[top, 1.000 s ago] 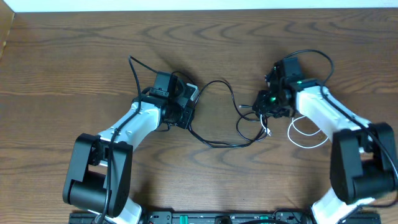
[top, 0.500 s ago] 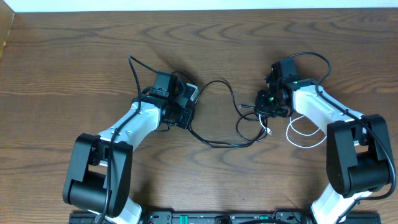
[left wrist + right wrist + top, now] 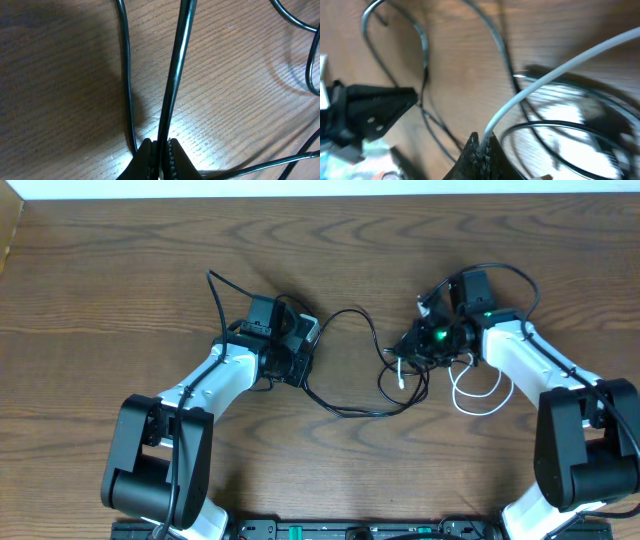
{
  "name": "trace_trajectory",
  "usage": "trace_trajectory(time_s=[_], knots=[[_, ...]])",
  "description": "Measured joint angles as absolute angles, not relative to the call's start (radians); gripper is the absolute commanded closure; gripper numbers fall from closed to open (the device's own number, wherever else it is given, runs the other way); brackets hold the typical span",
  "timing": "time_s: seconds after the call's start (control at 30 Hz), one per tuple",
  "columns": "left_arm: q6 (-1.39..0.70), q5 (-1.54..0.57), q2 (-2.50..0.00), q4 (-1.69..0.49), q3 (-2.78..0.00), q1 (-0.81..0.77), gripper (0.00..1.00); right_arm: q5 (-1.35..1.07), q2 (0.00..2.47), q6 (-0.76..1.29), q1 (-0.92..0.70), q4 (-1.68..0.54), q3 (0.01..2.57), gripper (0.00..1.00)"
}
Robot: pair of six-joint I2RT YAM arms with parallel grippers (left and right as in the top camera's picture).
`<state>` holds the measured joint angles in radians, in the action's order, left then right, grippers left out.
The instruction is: Untangle cables
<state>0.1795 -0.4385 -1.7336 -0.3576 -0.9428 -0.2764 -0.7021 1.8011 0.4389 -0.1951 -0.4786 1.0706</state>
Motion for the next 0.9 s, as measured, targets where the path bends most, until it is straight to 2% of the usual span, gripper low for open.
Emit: trace_trajectory(time_s=[0.13,0.23,0.53,0.77,0.87,0.9], knots=[[0.179,-0.439,-1.734,-0.358,-0.943,-0.276,0.92,-0.841,1.801,0.406,-0.171,-0.420,1.065,0.99],[0.179,-0.439,-1.734,-0.358,-0.943,-0.276,0.91,-0.920,1.801,0.377,-0.113,-0.458,1.065,0.99],[0.165,-0.439,-1.734,-0.358,-0.943,-0.276,0.92,-0.984,1.801,0.276,0.223,-0.546,1.065,0.99],[0.157,-0.439,-1.734,-0.358,-0.943,-0.276,0.92,-1.174,1.801,0.270,0.464,-0.452,1.066,0.98],[0.157,-0.439,-1.734,-0.358,-0.943,-0.276,0.92,-1.235,1.797,0.273,0.521,-0.426,1.068,0.89],[0.157,-0.439,-1.734,-0.358,-0.943,-0.276,0.92,-1.235,1.795,0.278,0.534,-0.436,1.068,0.82]])
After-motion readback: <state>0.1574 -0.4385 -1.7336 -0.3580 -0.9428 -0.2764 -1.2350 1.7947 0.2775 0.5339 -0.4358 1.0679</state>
